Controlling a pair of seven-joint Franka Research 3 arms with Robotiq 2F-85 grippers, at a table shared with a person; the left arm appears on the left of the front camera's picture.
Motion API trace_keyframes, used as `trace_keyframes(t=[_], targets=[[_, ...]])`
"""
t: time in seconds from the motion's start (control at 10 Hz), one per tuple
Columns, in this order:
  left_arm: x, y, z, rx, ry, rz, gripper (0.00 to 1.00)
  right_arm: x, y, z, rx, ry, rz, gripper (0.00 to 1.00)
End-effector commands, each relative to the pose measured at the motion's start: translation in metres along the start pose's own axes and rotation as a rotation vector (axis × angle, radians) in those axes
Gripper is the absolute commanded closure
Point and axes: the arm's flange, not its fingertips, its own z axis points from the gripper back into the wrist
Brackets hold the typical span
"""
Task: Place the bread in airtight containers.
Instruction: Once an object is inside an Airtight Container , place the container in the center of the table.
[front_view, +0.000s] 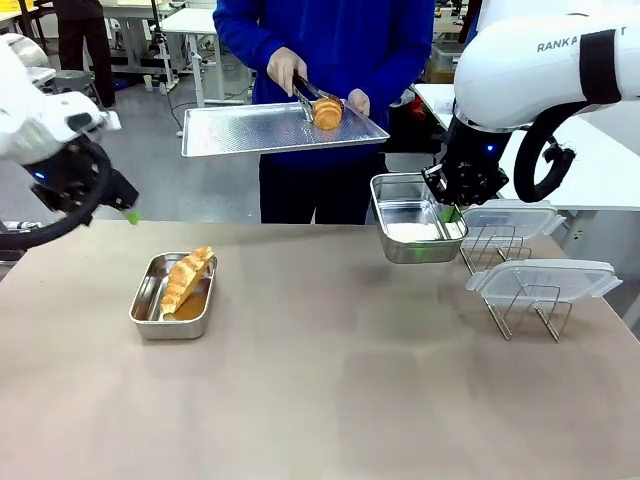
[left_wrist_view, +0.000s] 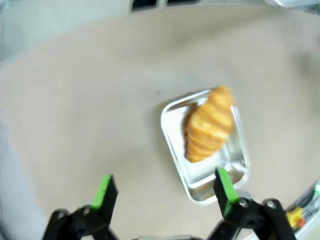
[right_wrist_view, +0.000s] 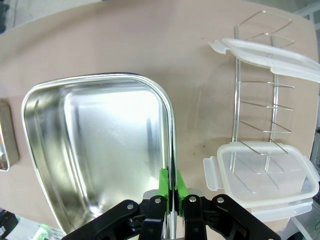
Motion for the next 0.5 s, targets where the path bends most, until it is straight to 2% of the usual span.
trace_keyframes(t=[0.0, 0.2, 0.4], targets=[[-0.037, 0.050, 0.038, -0.231, -0.038, -0.326, 0.00, 0.001, 0.000, 0.003, -0.012, -0.011, -0.014, 1.00], [-0.065, 0.080, 0.072, -0.275, -0.157, -0.550, 0.00, 0.001, 0.000, 0.003, -0.012, -0.011, -0.014, 1.00], [-0.086, 0.104, 0.090, -0.299, -0.310, -0.681, 0.00, 0.001, 0.000, 0.003, -0.012, -0.011, -0.014, 1.00]])
